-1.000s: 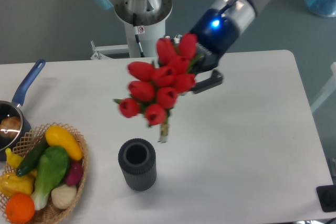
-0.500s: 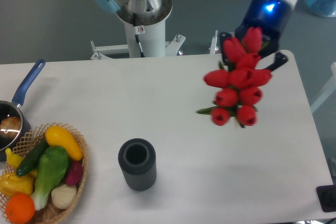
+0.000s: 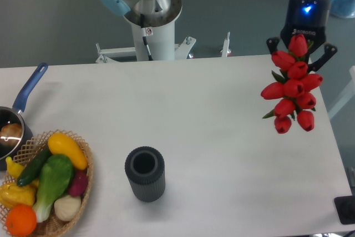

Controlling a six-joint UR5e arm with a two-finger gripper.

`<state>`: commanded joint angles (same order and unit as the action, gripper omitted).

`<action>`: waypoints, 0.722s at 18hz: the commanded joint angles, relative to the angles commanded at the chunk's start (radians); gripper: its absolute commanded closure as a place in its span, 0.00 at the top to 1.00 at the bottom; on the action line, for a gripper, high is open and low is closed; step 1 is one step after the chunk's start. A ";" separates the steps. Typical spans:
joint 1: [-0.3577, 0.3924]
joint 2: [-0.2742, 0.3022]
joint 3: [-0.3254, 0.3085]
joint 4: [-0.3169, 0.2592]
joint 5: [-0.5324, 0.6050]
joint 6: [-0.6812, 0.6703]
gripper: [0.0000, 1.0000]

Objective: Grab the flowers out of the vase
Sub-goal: 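Carry the held tulips up and away from the vase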

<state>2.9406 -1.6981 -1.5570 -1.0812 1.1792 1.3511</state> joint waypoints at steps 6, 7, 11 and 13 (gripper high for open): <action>0.015 0.000 0.047 -0.196 0.172 0.215 0.24; 0.015 0.000 0.052 -0.203 0.172 0.215 0.24; 0.018 0.002 0.055 -0.204 0.172 0.211 0.25; 0.018 0.002 0.055 -0.204 0.171 0.207 0.25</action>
<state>2.9590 -1.6966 -1.5018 -1.2855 1.3499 1.5585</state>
